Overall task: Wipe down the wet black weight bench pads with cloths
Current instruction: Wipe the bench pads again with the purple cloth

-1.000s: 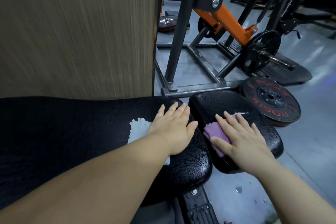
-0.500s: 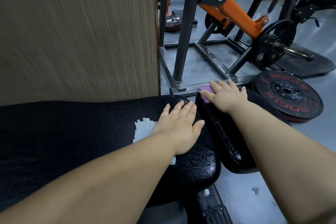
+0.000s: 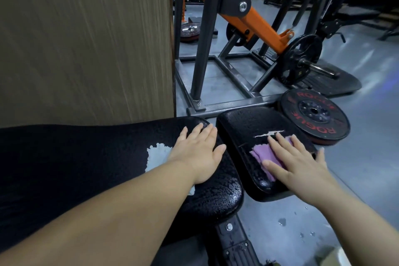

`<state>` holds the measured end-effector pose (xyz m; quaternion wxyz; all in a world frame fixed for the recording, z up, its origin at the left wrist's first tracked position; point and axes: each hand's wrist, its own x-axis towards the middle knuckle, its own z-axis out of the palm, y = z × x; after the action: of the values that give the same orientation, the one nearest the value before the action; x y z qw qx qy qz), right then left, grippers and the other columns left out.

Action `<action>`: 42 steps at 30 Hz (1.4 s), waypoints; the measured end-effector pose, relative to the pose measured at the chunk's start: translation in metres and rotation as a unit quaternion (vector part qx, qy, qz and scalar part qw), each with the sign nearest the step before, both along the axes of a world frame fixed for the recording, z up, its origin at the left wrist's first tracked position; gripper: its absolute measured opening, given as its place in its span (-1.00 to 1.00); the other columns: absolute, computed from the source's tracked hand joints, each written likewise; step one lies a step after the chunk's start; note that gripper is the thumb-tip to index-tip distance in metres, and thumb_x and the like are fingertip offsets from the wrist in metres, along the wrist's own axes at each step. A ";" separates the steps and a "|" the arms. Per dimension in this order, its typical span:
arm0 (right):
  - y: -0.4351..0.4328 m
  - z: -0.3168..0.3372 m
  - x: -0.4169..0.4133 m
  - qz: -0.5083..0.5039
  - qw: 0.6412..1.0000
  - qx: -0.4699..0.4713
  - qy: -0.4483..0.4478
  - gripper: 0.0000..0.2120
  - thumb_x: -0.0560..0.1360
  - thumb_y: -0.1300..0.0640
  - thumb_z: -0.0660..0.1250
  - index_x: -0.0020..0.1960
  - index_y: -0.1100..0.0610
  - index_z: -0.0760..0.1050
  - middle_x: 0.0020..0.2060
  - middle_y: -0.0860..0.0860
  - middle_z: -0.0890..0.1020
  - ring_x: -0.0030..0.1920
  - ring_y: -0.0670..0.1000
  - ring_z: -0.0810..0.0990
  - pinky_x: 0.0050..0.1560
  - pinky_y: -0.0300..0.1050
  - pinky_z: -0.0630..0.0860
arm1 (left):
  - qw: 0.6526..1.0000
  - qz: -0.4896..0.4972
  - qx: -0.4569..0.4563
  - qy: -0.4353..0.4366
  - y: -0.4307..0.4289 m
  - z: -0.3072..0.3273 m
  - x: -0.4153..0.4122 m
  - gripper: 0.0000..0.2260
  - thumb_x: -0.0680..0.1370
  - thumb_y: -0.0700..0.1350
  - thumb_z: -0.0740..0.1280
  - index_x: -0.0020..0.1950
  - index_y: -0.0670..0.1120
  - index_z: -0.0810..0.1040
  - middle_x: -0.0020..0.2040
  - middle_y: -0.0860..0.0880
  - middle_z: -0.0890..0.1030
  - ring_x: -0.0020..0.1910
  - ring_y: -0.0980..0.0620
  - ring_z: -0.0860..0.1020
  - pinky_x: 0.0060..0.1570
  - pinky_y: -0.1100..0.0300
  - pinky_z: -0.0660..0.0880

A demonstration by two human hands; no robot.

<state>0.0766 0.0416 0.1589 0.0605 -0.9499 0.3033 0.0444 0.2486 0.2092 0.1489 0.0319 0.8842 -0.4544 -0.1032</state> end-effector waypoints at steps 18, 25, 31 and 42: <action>-0.044 -0.004 0.111 -0.040 0.999 -0.010 0.000 -0.37 0.56 -0.33 -0.15 0.56 -0.10 -0.07 0.56 -0.14 -0.04 0.55 0.09 -0.11 0.49 0.18 -0.11 | 1.000 -0.001 0.012 -0.014 -0.003 0.001 -0.001 -0.44 0.66 0.19 -0.20 0.60 -0.01 -0.16 0.60 0.08 -0.18 0.56 0.06 -0.24 0.52 -0.06 -0.26; -0.066 -0.003 0.146 -0.064 0.998 0.013 0.000 -0.38 0.53 -0.37 -0.13 0.53 -0.15 0.05 0.55 -0.14 0.04 0.54 0.10 -0.03 0.48 0.20 -0.06 | 1.000 0.000 0.007 -0.017 -0.004 -0.001 0.000 -0.47 0.66 0.19 -0.16 0.60 0.04 -0.10 0.61 0.08 -0.12 0.57 0.05 -0.20 0.52 -0.08 -0.23; -0.055 -0.005 0.092 -0.039 0.999 0.007 -0.005 -0.37 0.54 -0.36 -0.09 0.55 -0.18 -0.07 0.55 -0.15 -0.05 0.55 0.06 -0.12 0.50 0.14 -0.12 | 1.000 0.001 -0.001 -0.011 -0.003 -0.002 0.001 -0.47 0.66 0.19 -0.17 0.60 0.06 -0.10 0.61 0.09 -0.12 0.57 0.06 -0.19 0.52 -0.08 -0.23; -0.011 -0.016 -0.015 -0.048 0.998 -0.038 -0.035 -0.34 0.51 -0.39 -0.22 0.54 -0.17 0.02 0.54 -0.16 0.05 0.53 0.03 -0.05 0.47 0.09 -0.02 | 1.000 -0.006 0.007 -0.019 -0.004 -0.003 0.000 -0.44 0.64 0.24 -0.20 0.60 0.07 -0.12 0.61 0.06 -0.14 0.57 0.03 -0.21 0.52 -0.11 -0.21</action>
<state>0.0621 0.0309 0.1428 0.0367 -0.9369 0.3475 -0.0035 0.2487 0.2057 0.1459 0.0163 0.8833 -0.4597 -0.0900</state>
